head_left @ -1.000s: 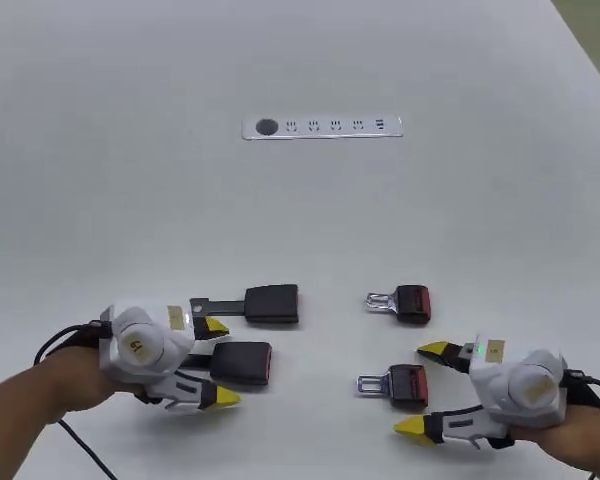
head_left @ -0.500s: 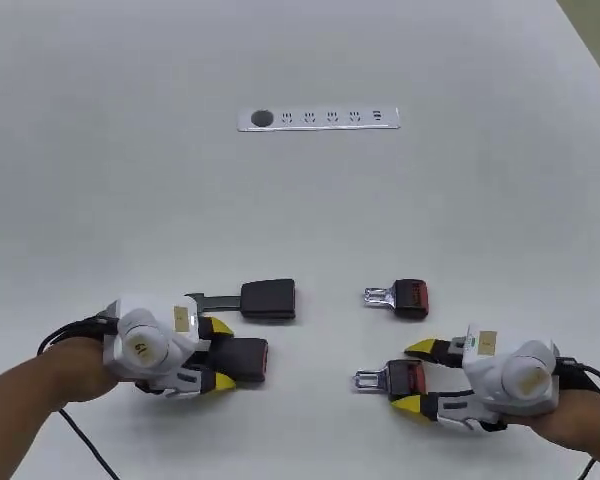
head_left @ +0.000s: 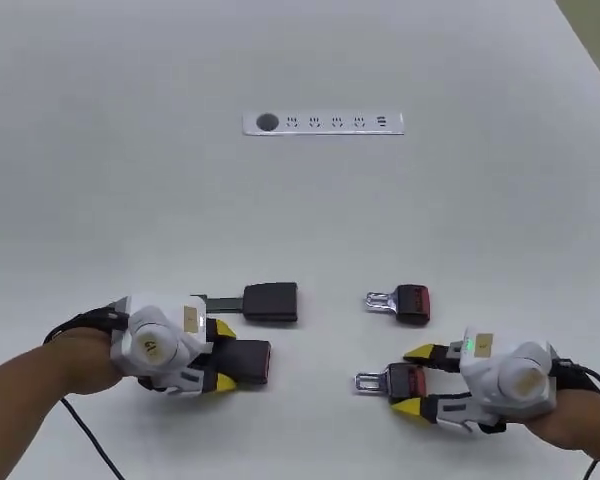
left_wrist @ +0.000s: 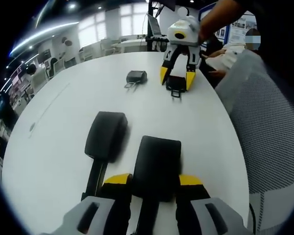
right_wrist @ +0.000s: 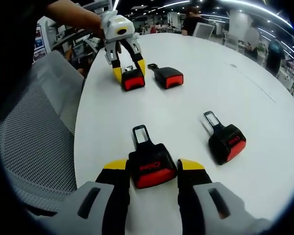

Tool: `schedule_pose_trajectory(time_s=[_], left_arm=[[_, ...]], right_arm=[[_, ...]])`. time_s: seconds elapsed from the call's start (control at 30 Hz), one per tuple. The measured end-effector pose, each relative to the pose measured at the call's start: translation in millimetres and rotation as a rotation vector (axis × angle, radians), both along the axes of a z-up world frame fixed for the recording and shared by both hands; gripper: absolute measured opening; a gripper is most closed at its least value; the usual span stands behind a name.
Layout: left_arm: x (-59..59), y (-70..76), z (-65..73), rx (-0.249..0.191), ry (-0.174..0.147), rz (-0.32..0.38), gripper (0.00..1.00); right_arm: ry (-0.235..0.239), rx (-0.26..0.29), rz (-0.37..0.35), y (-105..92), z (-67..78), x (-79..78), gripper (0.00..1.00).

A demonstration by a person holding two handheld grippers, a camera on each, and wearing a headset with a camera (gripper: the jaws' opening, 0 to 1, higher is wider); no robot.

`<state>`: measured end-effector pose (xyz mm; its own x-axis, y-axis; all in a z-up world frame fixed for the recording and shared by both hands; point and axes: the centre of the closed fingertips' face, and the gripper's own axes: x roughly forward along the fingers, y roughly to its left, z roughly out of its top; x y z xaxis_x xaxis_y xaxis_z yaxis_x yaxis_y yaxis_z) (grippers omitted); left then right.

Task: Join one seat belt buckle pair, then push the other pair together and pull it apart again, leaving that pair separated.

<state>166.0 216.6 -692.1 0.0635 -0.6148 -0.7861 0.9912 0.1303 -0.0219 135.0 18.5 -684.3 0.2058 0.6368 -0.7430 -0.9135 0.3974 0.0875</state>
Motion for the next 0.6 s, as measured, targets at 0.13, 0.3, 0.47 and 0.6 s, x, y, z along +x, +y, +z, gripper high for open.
schedule_pose_trajectory(time_s=[0.13, 0.3, 0.47, 0.6], left_arm=[[-0.1, -0.4, 1.1, 0.004, 0.003, 0.003, 0.36], [0.9, 0.7, 0.1, 0.013, 0.007, 0.006, 0.35], [0.3, 0.3, 0.7, 0.019, 0.003, 0.004, 0.35], [0.4, 0.3, 0.7, 0.015, 0.005, 0.009, 0.35]], right_arm=[[-0.005, 0.002, -0.013, 2.7, -1.5, 2.9, 0.37], [-0.004, 0.008, -0.024, 12.7, -1.9, 6.2, 0.37], [-0.010, 0.017, -0.031, 22.8, -6.8, 10.2, 0.37], [-0.014, 0.024, -0.019, 32.5, -5.8, 13.3, 0.37]])
